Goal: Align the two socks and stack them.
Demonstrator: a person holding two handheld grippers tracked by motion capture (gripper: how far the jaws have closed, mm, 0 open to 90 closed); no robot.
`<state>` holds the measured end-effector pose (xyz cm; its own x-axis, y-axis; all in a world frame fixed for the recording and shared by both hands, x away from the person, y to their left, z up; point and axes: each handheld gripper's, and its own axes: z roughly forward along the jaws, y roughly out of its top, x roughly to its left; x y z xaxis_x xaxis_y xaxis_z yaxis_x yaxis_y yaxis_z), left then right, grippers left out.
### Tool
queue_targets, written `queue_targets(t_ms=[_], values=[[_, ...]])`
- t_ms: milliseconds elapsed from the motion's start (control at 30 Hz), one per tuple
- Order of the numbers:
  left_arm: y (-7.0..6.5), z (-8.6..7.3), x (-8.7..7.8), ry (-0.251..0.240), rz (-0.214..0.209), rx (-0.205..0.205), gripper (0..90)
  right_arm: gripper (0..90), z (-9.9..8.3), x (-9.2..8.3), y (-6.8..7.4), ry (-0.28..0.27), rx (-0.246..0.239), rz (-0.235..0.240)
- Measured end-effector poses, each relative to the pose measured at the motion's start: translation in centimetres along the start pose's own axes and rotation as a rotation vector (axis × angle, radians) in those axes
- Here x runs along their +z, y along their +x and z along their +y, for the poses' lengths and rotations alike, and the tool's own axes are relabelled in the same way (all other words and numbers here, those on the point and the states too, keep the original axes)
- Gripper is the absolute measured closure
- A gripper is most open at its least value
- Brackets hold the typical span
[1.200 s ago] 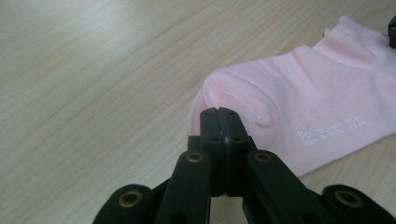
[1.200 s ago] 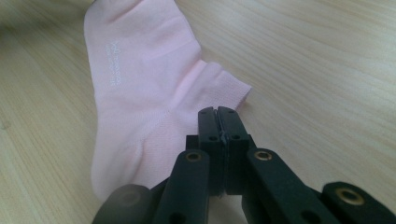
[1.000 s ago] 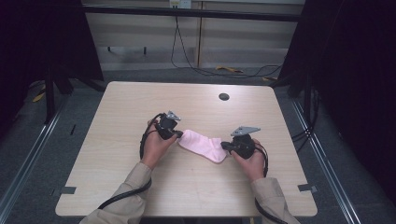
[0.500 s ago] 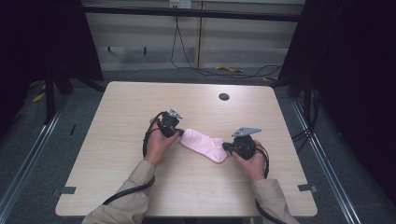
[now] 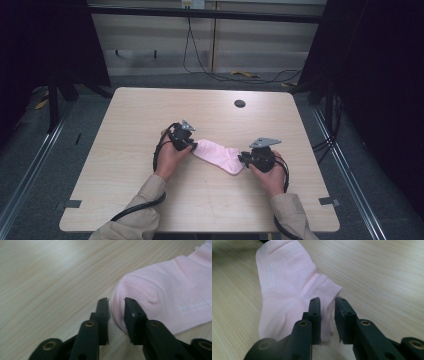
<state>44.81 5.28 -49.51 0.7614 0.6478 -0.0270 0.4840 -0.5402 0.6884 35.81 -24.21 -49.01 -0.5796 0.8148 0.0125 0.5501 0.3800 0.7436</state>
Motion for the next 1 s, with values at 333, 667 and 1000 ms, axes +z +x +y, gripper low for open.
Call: queue_targets(t_ms=[333, 667, 1000], values=[[0.8, 0.1, -1.1, -0.022, 0.003, -0.036, 68.9, 56.4, -1.2, -0.9, 0.8, -0.014, 0.004, 0.037], [0.3, 0.3, 0.1, -0.006, -0.015, -0.033, 68.1, 55.6, -1.5, -1.4, 1.6, -0.02, -0.025, 0.038], [0.4, 0.0, 0.5, 0.007, -0.041, -0.052, 71.7, 51.7, -1.3, -1.4, 1.5, -0.018, -0.017, 0.046]])
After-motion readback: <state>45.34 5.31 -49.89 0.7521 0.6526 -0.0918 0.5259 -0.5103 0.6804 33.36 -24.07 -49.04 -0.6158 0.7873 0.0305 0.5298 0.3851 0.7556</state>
